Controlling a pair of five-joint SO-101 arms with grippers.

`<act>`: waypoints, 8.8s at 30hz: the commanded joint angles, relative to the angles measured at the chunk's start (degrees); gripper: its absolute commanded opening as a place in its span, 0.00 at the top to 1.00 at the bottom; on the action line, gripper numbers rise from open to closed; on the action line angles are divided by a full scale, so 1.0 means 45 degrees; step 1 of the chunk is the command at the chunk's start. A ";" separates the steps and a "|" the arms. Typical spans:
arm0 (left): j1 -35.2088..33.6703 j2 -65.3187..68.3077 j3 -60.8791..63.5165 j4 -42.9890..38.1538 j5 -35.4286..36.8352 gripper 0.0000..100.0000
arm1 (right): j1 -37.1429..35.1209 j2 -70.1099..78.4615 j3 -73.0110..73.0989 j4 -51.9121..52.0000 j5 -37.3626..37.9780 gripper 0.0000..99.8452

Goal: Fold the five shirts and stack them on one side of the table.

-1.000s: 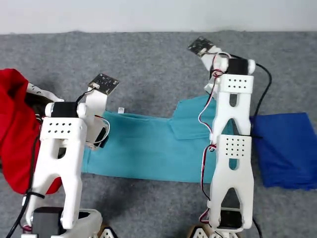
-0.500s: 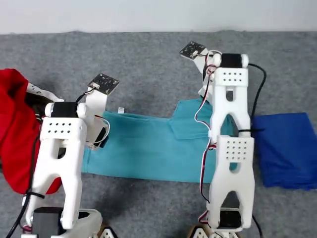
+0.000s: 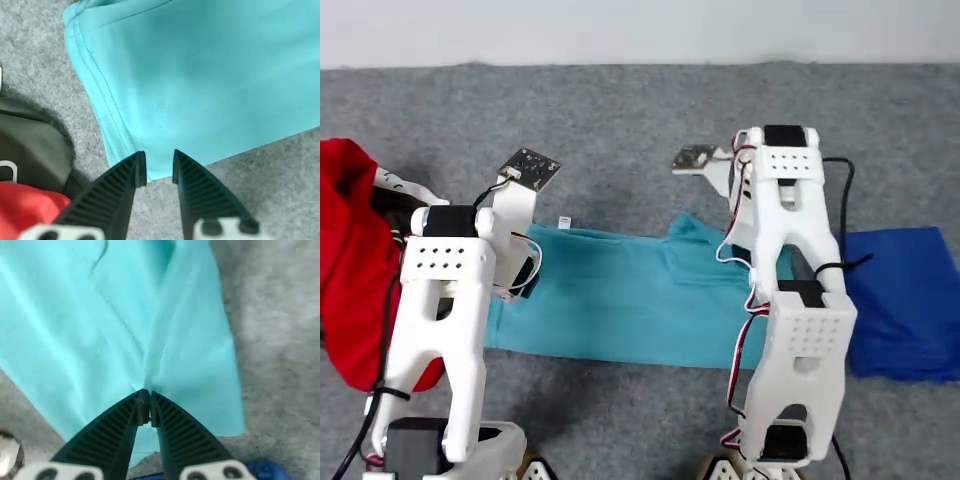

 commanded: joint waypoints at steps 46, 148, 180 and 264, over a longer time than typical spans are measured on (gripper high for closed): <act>-0.0078 -0.0293 0.0635 -0.1270 0.0234 0.90 | 0.0068 -0.7101 0.7834 -0.4171 -0.1973 0.75; 0.7541 0.7834 -1.0950 0.2930 0.2735 0.99 | 0.7805 -1.9780 1.3382 -0.2061 -0.6447 0.75; 1.1839 1.4730 -2.1031 0.2930 0.2755 0.99 | 1.3060 -1.9917 1.3304 -0.1514 -0.7013 0.75; 0.8733 0.8576 -0.6867 0.2950 0.2598 0.86 | 1.1731 -2.0327 1.3890 -0.1592 -0.6955 0.75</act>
